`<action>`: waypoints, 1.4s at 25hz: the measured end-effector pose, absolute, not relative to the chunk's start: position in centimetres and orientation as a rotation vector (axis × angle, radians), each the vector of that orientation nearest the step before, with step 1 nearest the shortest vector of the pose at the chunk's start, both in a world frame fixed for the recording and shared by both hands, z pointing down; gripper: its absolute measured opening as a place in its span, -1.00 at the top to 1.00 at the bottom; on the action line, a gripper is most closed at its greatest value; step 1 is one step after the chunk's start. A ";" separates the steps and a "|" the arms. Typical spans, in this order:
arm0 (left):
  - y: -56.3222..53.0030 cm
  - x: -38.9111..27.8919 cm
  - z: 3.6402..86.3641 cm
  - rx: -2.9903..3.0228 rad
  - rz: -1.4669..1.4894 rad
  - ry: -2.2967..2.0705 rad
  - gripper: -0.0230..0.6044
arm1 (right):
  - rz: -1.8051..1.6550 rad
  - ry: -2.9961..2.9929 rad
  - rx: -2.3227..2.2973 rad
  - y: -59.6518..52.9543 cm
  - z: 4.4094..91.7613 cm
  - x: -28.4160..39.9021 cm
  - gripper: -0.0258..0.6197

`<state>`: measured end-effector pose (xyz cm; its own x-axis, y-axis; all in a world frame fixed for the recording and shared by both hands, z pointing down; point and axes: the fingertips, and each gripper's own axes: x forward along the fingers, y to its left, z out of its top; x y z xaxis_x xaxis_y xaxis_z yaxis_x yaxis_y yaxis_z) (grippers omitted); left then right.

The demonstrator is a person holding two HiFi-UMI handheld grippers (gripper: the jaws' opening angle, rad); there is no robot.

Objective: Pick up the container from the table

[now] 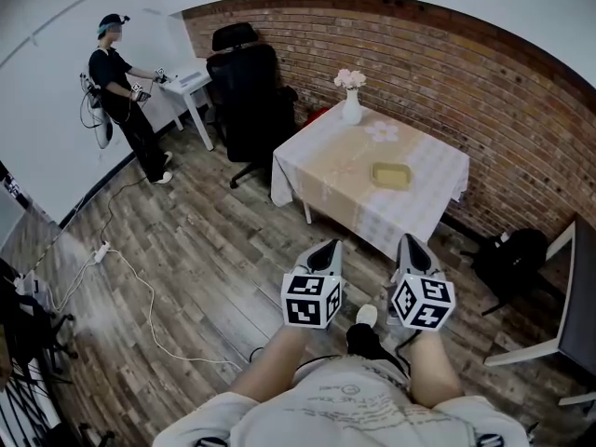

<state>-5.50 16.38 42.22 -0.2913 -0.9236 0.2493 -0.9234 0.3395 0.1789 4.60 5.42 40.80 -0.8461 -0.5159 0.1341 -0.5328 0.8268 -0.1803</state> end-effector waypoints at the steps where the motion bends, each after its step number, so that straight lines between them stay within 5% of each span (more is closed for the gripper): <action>1: 15.8 -5.8 42.3 1.647 0.003 -2.300 0.94 | 0.331 -2.924 0.841 4.8 41.0 4.2 0.92; 35: -12.0 -17.4 43.7 1.683 0.097 -2.181 0.94 | 0.408 -2.805 0.888 -22.1 43.8 -7.5 0.92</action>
